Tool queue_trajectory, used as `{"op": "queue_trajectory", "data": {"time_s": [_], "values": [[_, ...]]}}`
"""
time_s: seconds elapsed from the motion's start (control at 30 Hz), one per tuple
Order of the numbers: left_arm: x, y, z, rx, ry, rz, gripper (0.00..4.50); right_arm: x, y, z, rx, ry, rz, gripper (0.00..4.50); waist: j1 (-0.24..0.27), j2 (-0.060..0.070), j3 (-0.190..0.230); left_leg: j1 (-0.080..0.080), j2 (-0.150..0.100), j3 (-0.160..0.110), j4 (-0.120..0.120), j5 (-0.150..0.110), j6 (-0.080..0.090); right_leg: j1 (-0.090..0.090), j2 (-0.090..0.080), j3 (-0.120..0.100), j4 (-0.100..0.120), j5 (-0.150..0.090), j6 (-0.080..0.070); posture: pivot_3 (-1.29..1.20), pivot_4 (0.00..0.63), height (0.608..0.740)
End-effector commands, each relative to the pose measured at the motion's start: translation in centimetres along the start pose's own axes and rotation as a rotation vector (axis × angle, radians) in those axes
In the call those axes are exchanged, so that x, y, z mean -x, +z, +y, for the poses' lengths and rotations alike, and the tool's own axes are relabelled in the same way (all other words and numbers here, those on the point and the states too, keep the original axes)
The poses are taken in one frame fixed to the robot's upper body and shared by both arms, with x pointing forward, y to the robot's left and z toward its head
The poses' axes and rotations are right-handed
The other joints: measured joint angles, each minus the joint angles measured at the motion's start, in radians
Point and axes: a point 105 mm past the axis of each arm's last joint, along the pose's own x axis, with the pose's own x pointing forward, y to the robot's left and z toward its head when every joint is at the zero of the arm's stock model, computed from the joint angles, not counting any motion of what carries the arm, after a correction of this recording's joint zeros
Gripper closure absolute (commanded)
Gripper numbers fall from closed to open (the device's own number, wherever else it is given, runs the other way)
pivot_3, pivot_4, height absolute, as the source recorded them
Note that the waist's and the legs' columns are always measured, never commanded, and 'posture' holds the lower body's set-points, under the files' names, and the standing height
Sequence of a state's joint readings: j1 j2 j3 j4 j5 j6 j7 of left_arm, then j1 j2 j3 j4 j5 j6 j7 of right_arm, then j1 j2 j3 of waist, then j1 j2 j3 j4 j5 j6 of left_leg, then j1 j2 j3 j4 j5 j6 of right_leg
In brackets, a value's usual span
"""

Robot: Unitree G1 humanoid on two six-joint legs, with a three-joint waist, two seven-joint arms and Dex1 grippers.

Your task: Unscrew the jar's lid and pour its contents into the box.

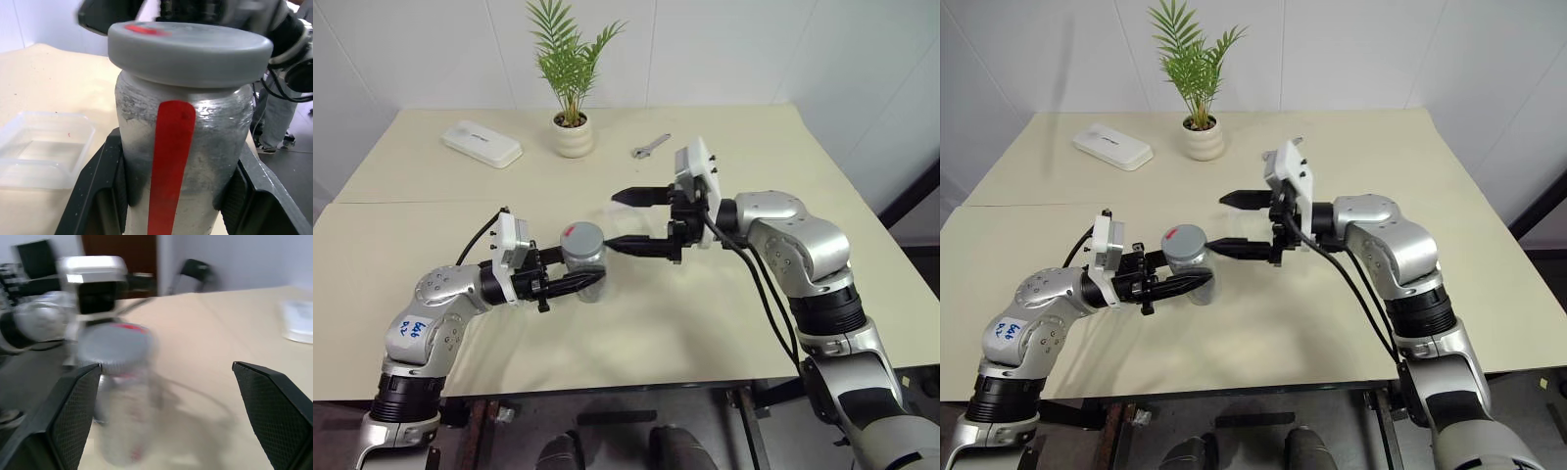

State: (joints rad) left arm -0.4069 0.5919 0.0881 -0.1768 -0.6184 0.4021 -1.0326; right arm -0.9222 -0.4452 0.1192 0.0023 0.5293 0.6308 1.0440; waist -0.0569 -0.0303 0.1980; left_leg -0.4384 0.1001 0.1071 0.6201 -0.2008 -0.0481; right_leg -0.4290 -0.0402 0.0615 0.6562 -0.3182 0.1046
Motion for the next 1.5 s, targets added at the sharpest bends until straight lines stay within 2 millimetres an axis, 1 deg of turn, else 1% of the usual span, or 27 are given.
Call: {"op": "queue_trajectory", "data": {"time_s": [0.03, 0.17, 0.3, 0.37, 0.47, 0.57, 0.67, 0.73, 0.9, 1.13, 1.23, 1.27, 1.37, 1.43, 1.5], "values": [[0.0, 0.8, -0.5, -0.045, -0.030, -0.012, 2.58, 1.1, 1.0, 0.6, 0.017, 0.025, -0.043, 0.01, 0.000, 0.000, 0.000, 0.000, 0.000, 0.000, 0.000, 0.000, 0.000, 0.000, 0.000, 0.000, 0.000, 0.000, 0.000, 0.00, 0.150, 0.740], [0.1, 0.7, -0.5, -0.042, -0.031, -0.006, 2.58, 1.9, 0.9, 1.3, 0.003, 0.079, -0.051, 0.01, -0.001, 0.000, 0.000, 0.000, 0.000, 0.000, 0.000, 0.000, 0.000, 0.000, 0.000, 0.000, 0.000, 0.000, 0.000, 0.00, 0.150, 0.740], [0.1, 0.6, -0.5, -0.041, -0.030, -0.003, 2.58, 2.1, 2.5, 1.8, -0.029, 0.132, -0.119, 0.01, 0.000, 0.000, 0.000, 0.000, 0.000, 0.000, 0.000, 0.000, 0.000, 0.000, 0.000, 0.000, 0.000, 0.000, 0.000, 0.00, 0.150, 0.740], [0.2, 0.6, -0.5, -0.040, -0.029, -0.001, 2.58, 1.8, 3.0, 1.9, -0.029, 0.142, -0.131, 0.01, -0.002, 0.000, 0.000, 0.000, 0.000, 0.000, 0.000, 0.000, 0.000, 0.000, 0.000, 0.000, 0.000, 0.000, 0.000, 0.00, 0.150, 0.740], [0.2, 0.5, -0.4, -0.039, -0.028, 0.001, 2.58, 0.4, 3.1, 2.1, -0.016, 0.150, -0.110, 0.01, -0.003, 0.000, 0.000, 0.000, 0.000, 0.000, 0.000, 0.000, 0.000, 0.000, 0.000, 0.000, 0.000, 0.000, 0.000, 0.00, 0.150, 0.740], [0.1, 0.4, -0.5, -0.038, -0.027, -0.001, 2.58, -1.6, 3.0, 2.9, -0.015, 0.169, -0.091, 0.01, -0.003, 0.000, 0.000, 0.000, 0.000, 0.000, 0.000, 0.000, 0.000, 0.000, 0.000, 0.000, 0.000, 0.000, 0.000, 0.00, 0.150, 0.740], [-0.1, 0.4, -0.5, -0.038, -0.029, -0.004, 2.58, -3.2, 2.6, 4.3, -0.001, 0.216, -0.069, 0.01, -0.002, 0.000, 0.000, 0.000, 0.000, 0.000, 0.000, 0.000, 0.000, 0.000, 0.000, 0.000, 0.000, 0.000, 0.000, 0.00, 0.150, 0.740], [-0.2, 0.4, -0.5, -0.038, -0.028, -0.006, 2.58, -3.7, 2.3, 4.9, 0.006, 0.234, -0.057, 0.01, 0.000, 0.000, 0.000, -0.001, 0.000, 0.000, 0.000, 0.000, 0.000, 0.000, 0.000, 0.000, 0.000, 0.000, 0.000, 0.00, 0.150, 0.740], [-0.2, 0.4, -0.5, -0.039, -0.026, -0.006, 2.58, -4.4, 1.9, 5.5, 0.032, 0.250, -0.038, 0.01, 0.001, 0.000, 0.000, 0.000, 0.000, 0.000, 0.000, 0.000, 0.000, 0.000, 0.000, 0.000, 0.000, 0.000, 0.000, 0.00, 0.150, 0.740], [-0.2, 0.5, -0.6, -0.037, -0.022, -0.008, 2.58, -4.5, 1.6, 5.4, 0.035, 0.246, -0.031, 0.01, -0.001, 0.000, 0.000, 0.000, 0.000, 0.000, 0.000, 0.000, 0.000, 0.000, 0.000, 0.000, 0.000, 0.000, 0.000, 0.00, 0.150, 0.740], [-0.2, 0.5, -0.6, -0.037, -0.023, -0.008, 2.58, -4.5, 1.5, 5.2, 0.032, 0.236, -0.037, 0.60, -0.001, 0.000, 0.000, 0.000, 0.000, 0.000, 0.000, 0.000, 0.000, 0.000, 0.000, 0.000, 0.000, 0.000, 0.000, 0.00, 0.150, 0.740], [-0.2, 0.5, -0.5, -0.037, -0.022, -0.008, 2.58, -4.5, 1.5, 5.2, 0.030, 0.234, -0.039, 0.86, -0.001, 0.000, 0.000, 0.000, 0.000, 0.000, 0.000, 0.000, 0.000, 0.000, 0.000, 0.000, 0.000, 0.000, 0.000, 0.00, 0.150, 0.740], [-0.2, 0.6, -0.5, -0.037, -0.023, -0.007, 2.58, -4.5, 1.5, 5.1, 0.025, 0.223, -0.046, 1.88, -0.001, 0.000, 0.000, 0.000, 0.000, 0.000, 0.000, 0.000, 0.000, 0.000, 0.000, 0.000, 0.000, 0.000, 0.000, 0.00, 0.150, 0.740], [-0.2, 0.6, -0.5, -0.037, -0.022, -0.007, 2.58, -4.4, 1.9, 4.9, 0.006, 0.217, -0.070, 1.95, -0.001, 0.000, 0.000, 0.000, 0.000, 0.000, 0.000, 0.000, 0.000, 0.000, 0.000, 0.000, 0.000, 0.000, 0.000, 0.00, 0.150, 0.740], [-0.1, 0.6, -0.5, -0.037, -0.021, -0.005, 2.58, -4.1, 3.0, 4.8, -0.035, 0.220, -0.144, 1.95, -0.001, 0.000, 0.000, 0.000, 0.000, 0.000, 0.000, 0.000, 0.000, 0.000, 0.000, 0.000, 0.000, 0.000, 0.000, 0.00, 0.150, 0.740]]}}
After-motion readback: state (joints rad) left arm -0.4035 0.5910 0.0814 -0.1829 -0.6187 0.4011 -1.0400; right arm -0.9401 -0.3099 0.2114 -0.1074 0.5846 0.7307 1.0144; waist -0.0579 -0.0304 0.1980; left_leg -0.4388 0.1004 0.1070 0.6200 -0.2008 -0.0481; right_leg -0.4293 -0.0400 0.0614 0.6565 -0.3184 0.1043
